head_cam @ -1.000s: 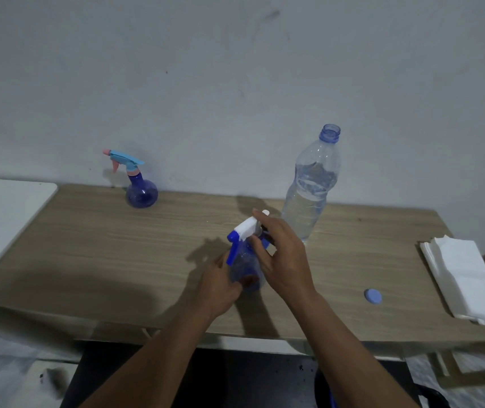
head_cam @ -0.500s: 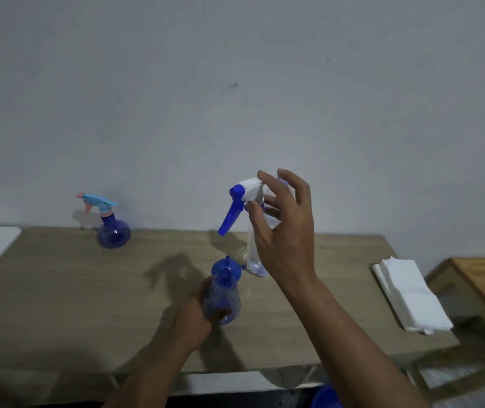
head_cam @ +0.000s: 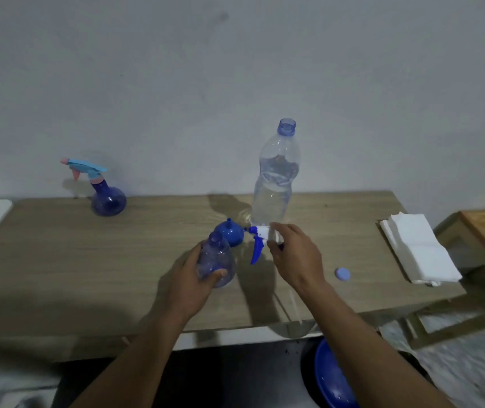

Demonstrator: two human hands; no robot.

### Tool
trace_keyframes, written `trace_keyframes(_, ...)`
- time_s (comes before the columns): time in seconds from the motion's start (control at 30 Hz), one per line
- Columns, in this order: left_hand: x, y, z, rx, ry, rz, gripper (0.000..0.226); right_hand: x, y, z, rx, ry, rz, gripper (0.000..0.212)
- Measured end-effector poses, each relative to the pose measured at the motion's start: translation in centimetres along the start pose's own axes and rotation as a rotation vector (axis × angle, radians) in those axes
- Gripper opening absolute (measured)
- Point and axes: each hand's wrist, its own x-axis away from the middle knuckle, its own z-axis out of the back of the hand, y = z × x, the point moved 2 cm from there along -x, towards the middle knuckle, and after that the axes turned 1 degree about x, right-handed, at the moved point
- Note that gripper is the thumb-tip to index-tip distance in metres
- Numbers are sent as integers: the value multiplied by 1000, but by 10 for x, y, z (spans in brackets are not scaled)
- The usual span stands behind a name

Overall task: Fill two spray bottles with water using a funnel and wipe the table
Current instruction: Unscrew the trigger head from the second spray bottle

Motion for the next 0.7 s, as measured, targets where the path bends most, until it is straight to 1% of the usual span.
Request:
trace_keyframes(0.13, 0, -1, -2, 29, 16, 7, 62, -2, 19, -42, 136, -200, -47, 30)
trace_keyframes(0.2, 0, -2, -5, 85, 5, 25, 60, -4, 25, -54, 153, -241, -75, 33)
trace_keyframes(0.33, 1, -3, -7, 133, 17, 7, 59, 1, 35, -68, 174, -258, -64, 46)
trace_keyframes(0.5, -1, -5, -5, 123, 7, -40, 58, 11, 46, -85, 263, -285, 19, 53)
trace_keyframes(0.6, -1, -3, -2, 107, 10, -53, 57, 15, 42, -85, 271, -318, 15, 59)
trace_keyframes(0.63, -1, -7, -2, 111, 15, -52, 57, 16, 38, -82, 258, -310, 6, 60)
trace_keyframes(0.7, -1, -11, 0, 125, 43, -52, 58, 15, 25, -73, 204, -223, 38, 60)
